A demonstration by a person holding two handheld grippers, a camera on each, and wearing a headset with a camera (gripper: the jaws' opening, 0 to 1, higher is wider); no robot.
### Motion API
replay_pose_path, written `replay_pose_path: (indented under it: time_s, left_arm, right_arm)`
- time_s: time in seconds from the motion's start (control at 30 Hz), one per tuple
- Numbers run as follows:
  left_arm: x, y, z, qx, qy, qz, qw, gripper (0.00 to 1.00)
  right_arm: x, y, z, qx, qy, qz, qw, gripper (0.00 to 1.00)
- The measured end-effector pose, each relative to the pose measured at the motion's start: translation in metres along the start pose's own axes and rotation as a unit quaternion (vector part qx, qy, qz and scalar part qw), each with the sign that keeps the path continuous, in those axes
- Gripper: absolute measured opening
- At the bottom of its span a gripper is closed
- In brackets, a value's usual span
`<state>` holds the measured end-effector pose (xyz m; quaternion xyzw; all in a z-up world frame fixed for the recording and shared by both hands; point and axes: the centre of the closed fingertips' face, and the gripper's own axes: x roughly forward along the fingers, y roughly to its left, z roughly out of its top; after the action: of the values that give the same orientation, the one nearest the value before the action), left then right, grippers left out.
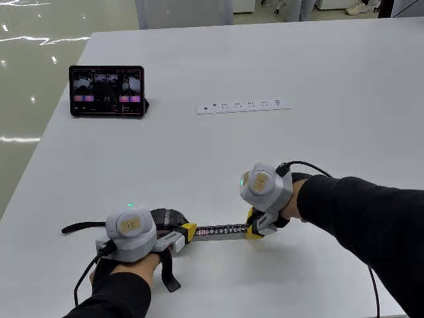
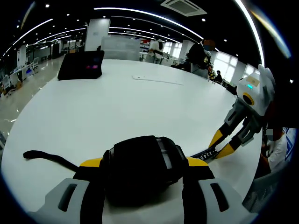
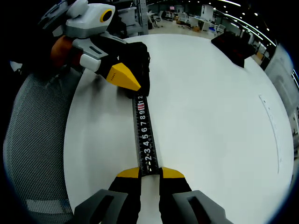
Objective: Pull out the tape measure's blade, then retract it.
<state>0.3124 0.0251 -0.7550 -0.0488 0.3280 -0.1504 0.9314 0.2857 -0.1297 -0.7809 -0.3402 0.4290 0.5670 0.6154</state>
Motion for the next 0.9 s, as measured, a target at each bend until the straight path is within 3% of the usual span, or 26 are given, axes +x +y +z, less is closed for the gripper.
replay_pose_path:
  time_s: [0.9]
  left_arm:
    - [-0.0002,-0.0001,-0.0005,-0.001,0.005,-0.003,1.0,0.63]
  right_arm:
    - [0.0043,0.0011,0.0067,0.003,0.006,0.0,1.0,0.1]
